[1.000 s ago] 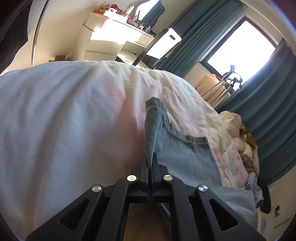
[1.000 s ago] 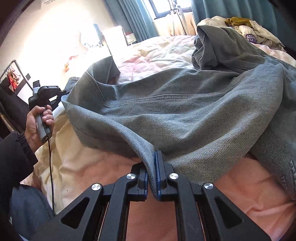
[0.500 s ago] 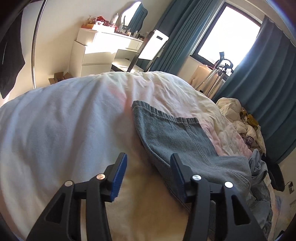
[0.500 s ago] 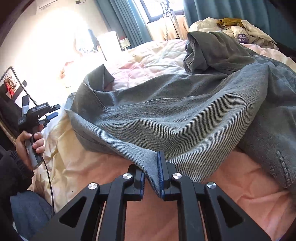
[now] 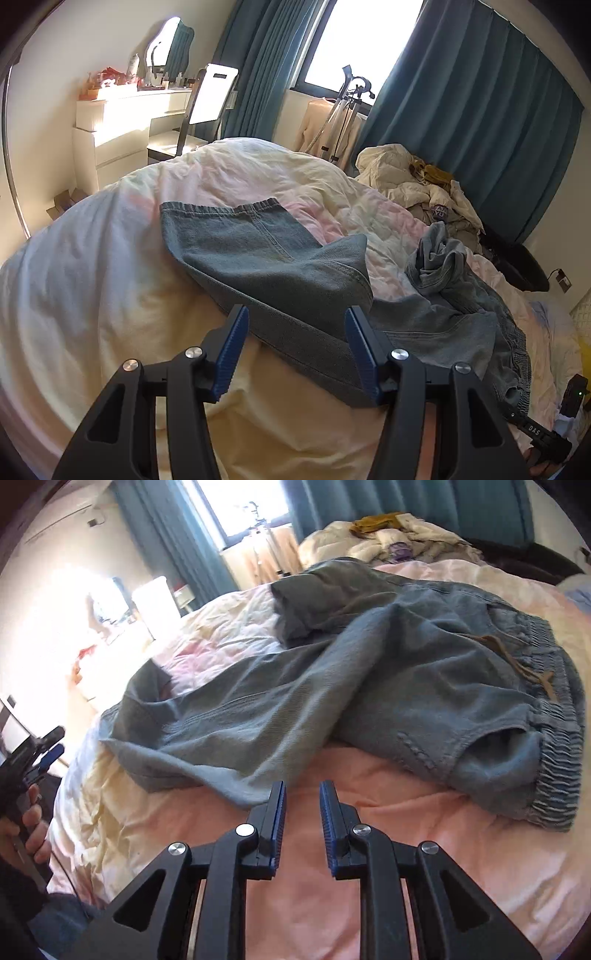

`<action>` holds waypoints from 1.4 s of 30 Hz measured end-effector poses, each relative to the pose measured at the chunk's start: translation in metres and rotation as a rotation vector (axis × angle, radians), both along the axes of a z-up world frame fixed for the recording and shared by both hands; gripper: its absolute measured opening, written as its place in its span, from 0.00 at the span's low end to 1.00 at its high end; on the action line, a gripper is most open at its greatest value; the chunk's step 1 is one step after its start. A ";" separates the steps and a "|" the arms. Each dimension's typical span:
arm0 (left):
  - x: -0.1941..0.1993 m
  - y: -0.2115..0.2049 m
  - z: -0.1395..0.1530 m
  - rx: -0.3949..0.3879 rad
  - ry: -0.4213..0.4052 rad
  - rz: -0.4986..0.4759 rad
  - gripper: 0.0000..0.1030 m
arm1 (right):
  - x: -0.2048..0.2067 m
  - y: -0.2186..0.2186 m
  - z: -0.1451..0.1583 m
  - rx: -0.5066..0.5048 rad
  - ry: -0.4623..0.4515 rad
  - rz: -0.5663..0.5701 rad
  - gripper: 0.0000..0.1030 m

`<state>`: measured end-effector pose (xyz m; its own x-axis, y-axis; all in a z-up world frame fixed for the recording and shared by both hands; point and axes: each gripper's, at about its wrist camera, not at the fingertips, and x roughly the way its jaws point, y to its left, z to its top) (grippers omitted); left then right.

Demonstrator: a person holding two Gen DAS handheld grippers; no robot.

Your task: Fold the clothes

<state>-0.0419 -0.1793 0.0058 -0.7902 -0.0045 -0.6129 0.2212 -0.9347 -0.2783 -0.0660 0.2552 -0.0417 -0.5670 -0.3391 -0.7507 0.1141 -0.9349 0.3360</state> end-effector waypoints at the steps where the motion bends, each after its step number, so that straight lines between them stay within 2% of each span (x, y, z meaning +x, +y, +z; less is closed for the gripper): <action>1: 0.001 0.007 0.001 -0.016 0.003 -0.010 0.54 | 0.000 0.014 -0.003 -0.034 -0.027 -0.049 0.18; 4: 0.003 0.027 0.005 -0.062 0.010 -0.043 0.54 | 0.000 0.061 -0.020 -0.184 -0.135 -0.215 0.18; 6: 0.001 0.041 0.004 -0.070 0.016 -0.075 0.54 | 0.001 0.091 -0.034 -0.290 -0.208 -0.327 0.19; 8: -0.002 0.056 0.003 -0.062 0.013 -0.106 0.54 | 0.004 0.116 -0.045 -0.396 -0.244 -0.425 0.20; 9: -0.003 0.063 0.002 -0.052 0.011 -0.121 0.54 | 0.006 0.126 -0.047 -0.431 -0.243 -0.466 0.30; 10: -0.002 0.069 0.002 -0.036 0.016 -0.135 0.54 | 0.008 0.133 -0.048 -0.461 -0.231 -0.498 0.49; 11: -0.001 0.075 0.003 -0.013 0.033 -0.151 0.54 | 0.009 0.138 -0.048 -0.485 -0.217 -0.521 0.59; 12: 0.001 0.080 0.004 0.009 0.052 -0.167 0.54 | 0.009 0.142 -0.048 -0.507 -0.211 -0.537 0.75; 17: 0.003 0.100 0.001 0.051 0.075 -0.198 0.54 | 0.002 0.141 -0.067 -0.656 -0.265 -0.548 0.77; 20: 0.001 0.106 -0.008 0.031 0.072 -0.226 0.54 | -0.002 0.148 -0.076 -0.668 -0.269 -0.610 0.76; 23: -0.010 0.103 -0.023 0.010 0.052 -0.214 0.54 | -0.006 0.156 -0.080 -0.665 -0.250 -0.682 0.72; 26: -0.024 0.094 -0.035 0.027 0.019 -0.196 0.54 | -0.012 0.158 -0.074 -0.596 -0.235 -0.709 0.50; 27: -0.029 0.091 -0.038 0.037 0.012 -0.194 0.54 | -0.014 0.158 -0.071 -0.565 -0.234 -0.711 0.36; 28: -0.031 0.090 -0.039 0.042 0.012 -0.195 0.54 | -0.015 0.158 -0.065 -0.548 -0.215 -0.705 0.28; 30: -0.031 0.090 -0.037 0.042 0.025 -0.203 0.54 | -0.015 0.158 -0.048 -0.520 -0.150 -0.682 0.20; 32: -0.028 0.091 -0.036 0.037 0.039 -0.213 0.54 | -0.013 0.160 -0.024 -0.452 -0.081 -0.669 0.16; 35: -0.024 0.091 -0.031 0.030 0.058 -0.221 0.54 | -0.007 0.172 0.007 -0.422 0.005 -0.672 0.14; 38: -0.023 0.088 -0.029 0.043 0.065 -0.217 0.54 | -0.010 0.194 0.029 -0.435 0.054 -0.687 0.12; 42: -0.026 0.083 -0.031 0.065 0.054 -0.202 0.54 | -0.007 0.230 0.056 -0.402 0.091 -0.711 0.09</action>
